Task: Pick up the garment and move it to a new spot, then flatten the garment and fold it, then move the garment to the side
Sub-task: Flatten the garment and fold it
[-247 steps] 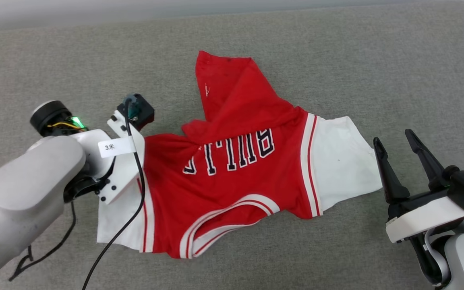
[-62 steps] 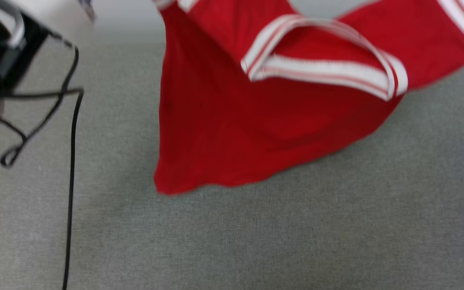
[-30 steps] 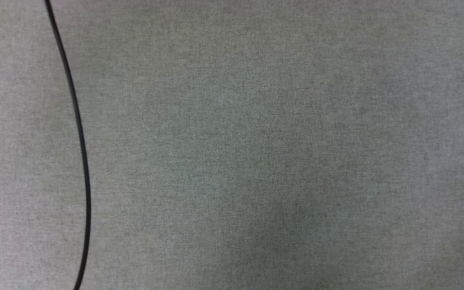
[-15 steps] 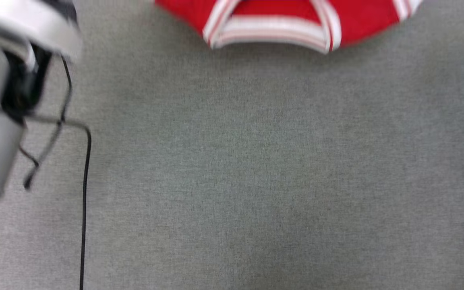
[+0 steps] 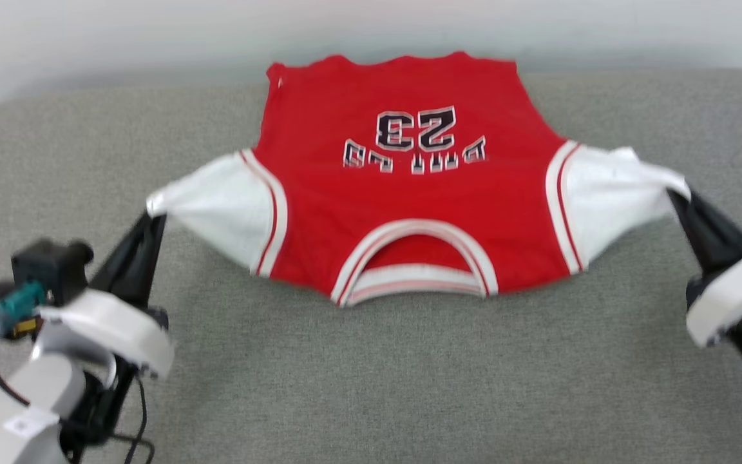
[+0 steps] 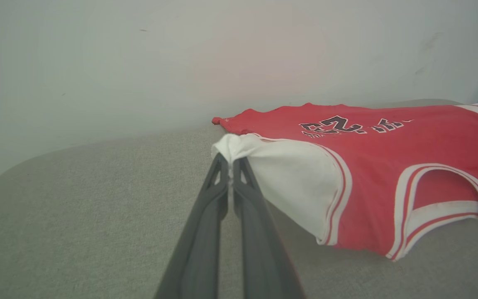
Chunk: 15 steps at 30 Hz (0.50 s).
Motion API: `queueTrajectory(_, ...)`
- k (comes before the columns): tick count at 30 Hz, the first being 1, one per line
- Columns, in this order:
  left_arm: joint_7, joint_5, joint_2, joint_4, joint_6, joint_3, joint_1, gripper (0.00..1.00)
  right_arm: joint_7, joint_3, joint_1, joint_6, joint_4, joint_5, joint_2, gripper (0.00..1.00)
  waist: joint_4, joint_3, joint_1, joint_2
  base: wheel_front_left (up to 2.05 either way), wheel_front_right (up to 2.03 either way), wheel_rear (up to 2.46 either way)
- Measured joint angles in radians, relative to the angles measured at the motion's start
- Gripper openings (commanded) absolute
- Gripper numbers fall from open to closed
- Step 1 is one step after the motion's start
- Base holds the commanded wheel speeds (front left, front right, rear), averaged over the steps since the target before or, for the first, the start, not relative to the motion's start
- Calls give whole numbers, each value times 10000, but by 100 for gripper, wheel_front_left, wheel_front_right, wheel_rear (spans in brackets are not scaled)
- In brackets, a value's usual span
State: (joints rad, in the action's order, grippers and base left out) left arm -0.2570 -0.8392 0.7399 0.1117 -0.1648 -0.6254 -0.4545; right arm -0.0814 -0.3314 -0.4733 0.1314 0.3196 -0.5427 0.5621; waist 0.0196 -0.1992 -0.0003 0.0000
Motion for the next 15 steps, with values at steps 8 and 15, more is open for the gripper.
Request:
queueTrajectory(8,-15,-316,272,-211,-420,-157,2094,0,451,1068,2940,0,-587,362,-408,0,-15,851,0,0,0,0,0)
queueTrajectory(15,-15,-794,360,-199,-725,-318,3597,0,746,1871,5070,0,-940,573,-876,0,-120,1389,0,0,0,0,0)
